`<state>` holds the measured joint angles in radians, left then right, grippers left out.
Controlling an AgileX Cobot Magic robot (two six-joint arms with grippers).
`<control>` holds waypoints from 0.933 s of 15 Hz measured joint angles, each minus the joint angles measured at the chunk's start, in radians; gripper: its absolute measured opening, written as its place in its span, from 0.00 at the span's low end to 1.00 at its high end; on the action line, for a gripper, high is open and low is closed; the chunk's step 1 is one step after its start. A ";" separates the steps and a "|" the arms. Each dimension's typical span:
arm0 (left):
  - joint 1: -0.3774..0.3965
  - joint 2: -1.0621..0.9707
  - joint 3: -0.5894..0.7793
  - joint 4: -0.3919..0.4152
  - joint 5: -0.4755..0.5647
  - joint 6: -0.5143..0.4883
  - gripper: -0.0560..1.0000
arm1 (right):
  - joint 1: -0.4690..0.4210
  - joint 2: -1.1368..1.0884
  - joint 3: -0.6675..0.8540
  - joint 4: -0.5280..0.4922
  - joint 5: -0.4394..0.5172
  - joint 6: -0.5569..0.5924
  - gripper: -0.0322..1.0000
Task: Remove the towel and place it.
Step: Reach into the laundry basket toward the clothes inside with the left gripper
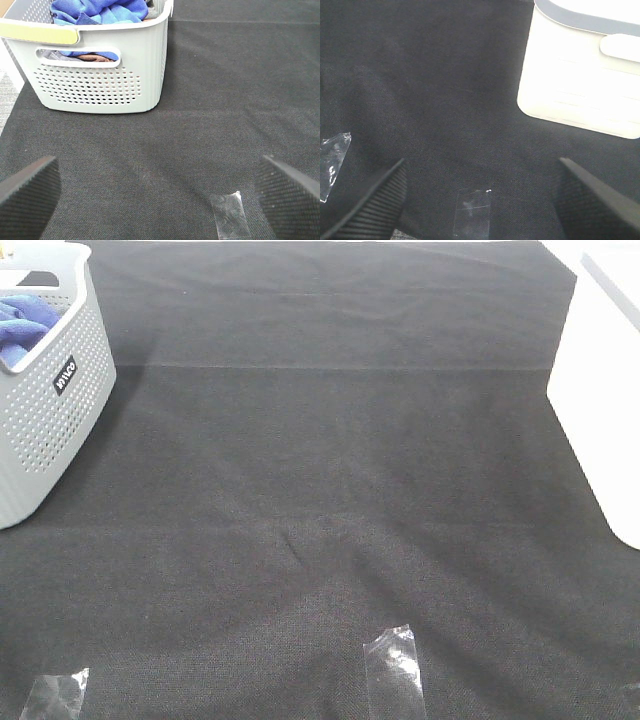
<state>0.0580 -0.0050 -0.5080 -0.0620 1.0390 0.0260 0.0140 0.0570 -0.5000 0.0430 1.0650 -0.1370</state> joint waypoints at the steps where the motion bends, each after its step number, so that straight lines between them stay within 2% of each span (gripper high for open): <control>1: 0.000 0.000 0.000 0.000 0.000 0.000 0.99 | 0.000 0.000 0.000 0.000 0.000 0.000 0.76; 14: 0.000 0.000 0.000 0.000 0.000 0.000 0.99 | 0.000 0.000 0.000 0.000 0.000 0.000 0.76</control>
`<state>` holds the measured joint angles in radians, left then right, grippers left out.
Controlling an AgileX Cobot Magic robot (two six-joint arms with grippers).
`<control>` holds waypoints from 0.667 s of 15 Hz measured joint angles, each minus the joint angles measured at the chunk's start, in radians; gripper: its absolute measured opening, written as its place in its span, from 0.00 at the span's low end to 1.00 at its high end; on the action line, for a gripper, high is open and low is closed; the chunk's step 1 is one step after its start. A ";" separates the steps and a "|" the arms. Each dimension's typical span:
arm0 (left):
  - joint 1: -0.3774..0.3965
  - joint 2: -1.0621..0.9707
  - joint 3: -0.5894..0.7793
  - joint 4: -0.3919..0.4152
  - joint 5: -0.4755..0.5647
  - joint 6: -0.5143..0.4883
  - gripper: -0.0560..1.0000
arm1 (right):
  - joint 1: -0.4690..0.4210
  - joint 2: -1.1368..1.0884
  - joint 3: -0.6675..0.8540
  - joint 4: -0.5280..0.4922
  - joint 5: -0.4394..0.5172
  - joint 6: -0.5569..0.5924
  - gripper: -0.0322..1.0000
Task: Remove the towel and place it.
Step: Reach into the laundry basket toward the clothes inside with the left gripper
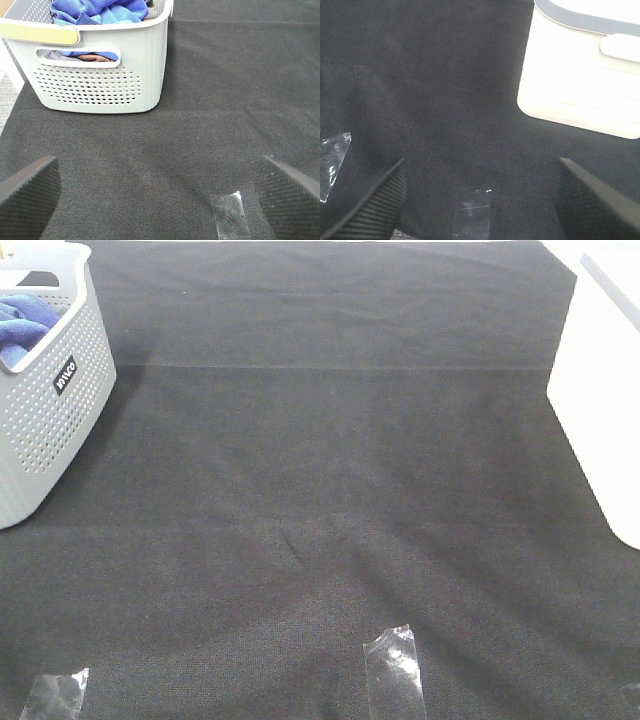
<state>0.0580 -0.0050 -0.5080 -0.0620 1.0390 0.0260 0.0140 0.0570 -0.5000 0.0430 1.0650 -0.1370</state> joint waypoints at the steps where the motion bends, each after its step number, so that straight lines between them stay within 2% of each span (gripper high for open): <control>1: 0.000 0.000 0.000 0.000 0.000 0.000 0.99 | 0.000 0.000 0.000 0.000 0.000 0.000 0.76; 10: 0.000 0.000 0.000 0.000 0.000 0.000 0.99 | 0.000 0.000 0.000 0.000 0.000 0.000 0.76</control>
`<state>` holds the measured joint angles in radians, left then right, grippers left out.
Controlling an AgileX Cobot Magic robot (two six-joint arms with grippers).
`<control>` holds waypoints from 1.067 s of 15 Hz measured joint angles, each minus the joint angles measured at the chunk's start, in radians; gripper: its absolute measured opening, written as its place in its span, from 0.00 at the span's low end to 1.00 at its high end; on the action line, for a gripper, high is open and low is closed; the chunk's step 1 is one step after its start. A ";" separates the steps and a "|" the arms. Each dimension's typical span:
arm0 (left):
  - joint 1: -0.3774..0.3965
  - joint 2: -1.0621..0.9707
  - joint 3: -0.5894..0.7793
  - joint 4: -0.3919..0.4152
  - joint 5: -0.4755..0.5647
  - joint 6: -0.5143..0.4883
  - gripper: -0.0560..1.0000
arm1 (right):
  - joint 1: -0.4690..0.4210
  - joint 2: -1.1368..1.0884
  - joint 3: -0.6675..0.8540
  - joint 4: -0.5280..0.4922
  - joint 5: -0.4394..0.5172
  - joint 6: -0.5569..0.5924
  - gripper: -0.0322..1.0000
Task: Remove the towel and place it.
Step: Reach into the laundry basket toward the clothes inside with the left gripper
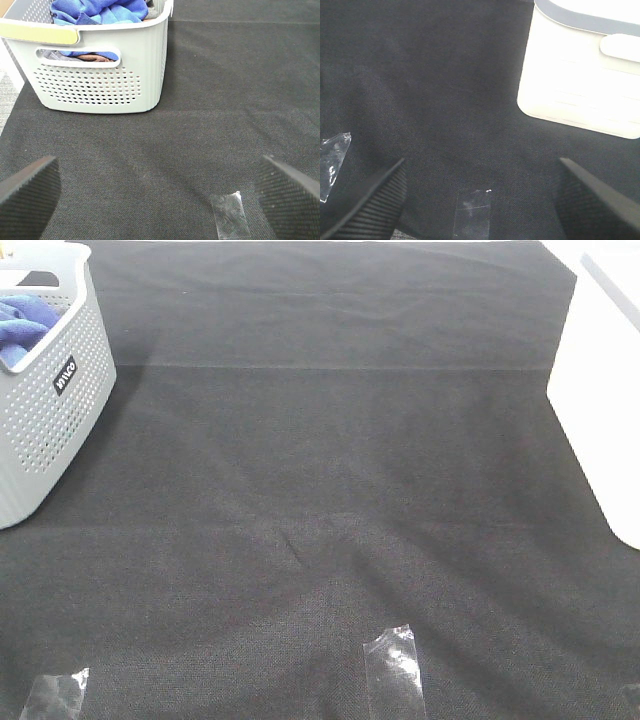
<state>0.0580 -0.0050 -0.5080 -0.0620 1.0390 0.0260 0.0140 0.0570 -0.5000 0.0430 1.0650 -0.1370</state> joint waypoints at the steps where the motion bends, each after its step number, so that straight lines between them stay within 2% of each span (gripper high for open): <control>1: 0.000 0.000 0.000 0.000 0.000 0.000 0.99 | 0.000 0.000 0.000 0.000 0.000 0.000 0.76; 16: 0.000 0.000 0.000 0.000 0.000 0.000 0.99 | 0.000 0.000 0.000 0.000 0.000 0.000 0.76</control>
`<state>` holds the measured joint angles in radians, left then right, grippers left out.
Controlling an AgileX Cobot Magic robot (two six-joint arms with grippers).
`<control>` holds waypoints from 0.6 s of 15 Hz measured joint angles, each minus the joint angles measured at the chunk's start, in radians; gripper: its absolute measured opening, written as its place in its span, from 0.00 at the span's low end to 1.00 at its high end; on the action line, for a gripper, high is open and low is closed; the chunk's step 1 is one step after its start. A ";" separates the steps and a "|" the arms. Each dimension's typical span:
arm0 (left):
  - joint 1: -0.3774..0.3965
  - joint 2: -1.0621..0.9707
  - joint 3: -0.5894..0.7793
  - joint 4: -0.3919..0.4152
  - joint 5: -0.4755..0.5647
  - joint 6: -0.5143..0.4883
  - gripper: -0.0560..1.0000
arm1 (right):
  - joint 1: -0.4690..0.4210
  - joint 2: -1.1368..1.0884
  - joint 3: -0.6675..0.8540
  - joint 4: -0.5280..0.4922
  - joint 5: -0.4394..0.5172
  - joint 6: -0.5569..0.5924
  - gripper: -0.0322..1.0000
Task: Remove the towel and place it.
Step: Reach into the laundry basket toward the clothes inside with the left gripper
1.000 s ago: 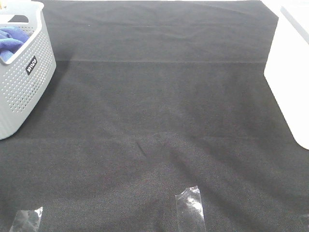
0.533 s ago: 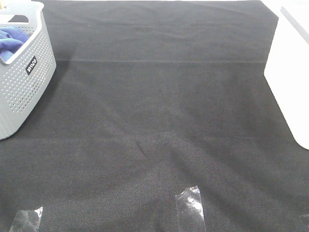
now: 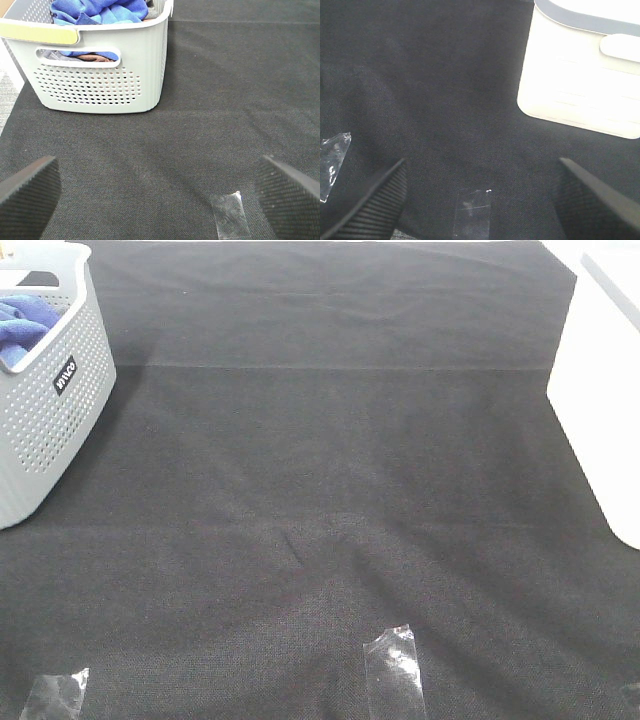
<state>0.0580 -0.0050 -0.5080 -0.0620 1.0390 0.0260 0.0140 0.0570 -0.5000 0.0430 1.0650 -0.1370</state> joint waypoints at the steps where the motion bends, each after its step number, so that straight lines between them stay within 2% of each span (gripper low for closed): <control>1: 0.000 0.000 0.000 0.000 0.000 0.000 0.99 | 0.000 0.000 0.000 0.000 0.000 0.000 0.76; 9: 0.000 0.000 0.000 0.000 0.000 0.000 0.99 | 0.000 0.000 0.000 0.000 0.000 0.000 0.76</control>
<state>0.0580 -0.0050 -0.5080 -0.0620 1.0390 0.0260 0.0140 0.0570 -0.5000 0.0430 1.0650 -0.1370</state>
